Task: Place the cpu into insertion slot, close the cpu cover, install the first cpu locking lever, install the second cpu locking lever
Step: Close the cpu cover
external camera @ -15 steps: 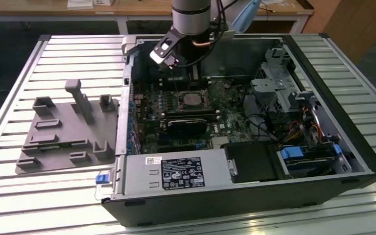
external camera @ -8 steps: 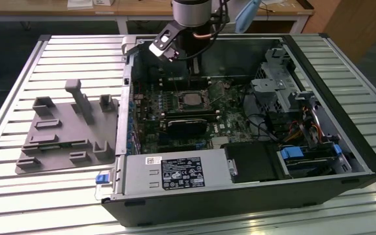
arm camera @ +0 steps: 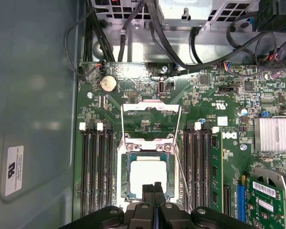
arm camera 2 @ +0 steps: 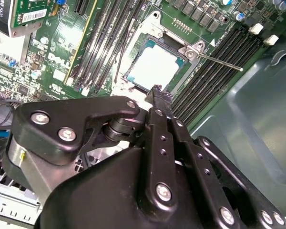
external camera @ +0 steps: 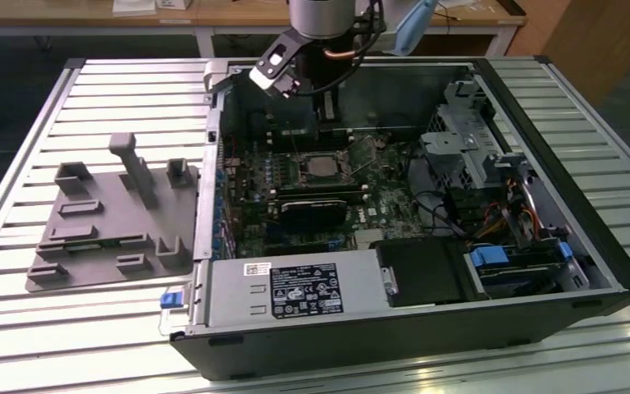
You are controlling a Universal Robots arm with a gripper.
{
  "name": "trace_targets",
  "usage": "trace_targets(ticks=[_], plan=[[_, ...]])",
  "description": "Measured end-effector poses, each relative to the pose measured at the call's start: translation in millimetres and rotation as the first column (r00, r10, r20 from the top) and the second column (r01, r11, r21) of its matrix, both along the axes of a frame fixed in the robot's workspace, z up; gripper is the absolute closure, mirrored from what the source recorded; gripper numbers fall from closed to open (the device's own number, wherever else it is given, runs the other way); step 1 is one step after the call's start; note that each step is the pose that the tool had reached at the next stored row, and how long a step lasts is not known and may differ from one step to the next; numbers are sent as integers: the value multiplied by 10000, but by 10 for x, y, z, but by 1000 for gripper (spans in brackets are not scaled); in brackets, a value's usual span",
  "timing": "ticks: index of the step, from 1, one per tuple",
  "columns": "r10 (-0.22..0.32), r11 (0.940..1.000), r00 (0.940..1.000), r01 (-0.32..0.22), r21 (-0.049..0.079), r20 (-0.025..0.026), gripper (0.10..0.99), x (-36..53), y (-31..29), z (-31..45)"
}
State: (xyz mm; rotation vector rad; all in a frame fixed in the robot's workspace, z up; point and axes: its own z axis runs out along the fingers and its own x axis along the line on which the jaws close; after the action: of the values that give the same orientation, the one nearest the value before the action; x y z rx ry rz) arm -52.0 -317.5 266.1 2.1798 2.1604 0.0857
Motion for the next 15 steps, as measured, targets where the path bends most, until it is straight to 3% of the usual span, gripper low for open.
trace_targets(ticks=[11,15], plan=[[0,10000,10000,0,1,1,984,0,0,33],[-1,10000,10000,1,0,0,984,45,0,34]])
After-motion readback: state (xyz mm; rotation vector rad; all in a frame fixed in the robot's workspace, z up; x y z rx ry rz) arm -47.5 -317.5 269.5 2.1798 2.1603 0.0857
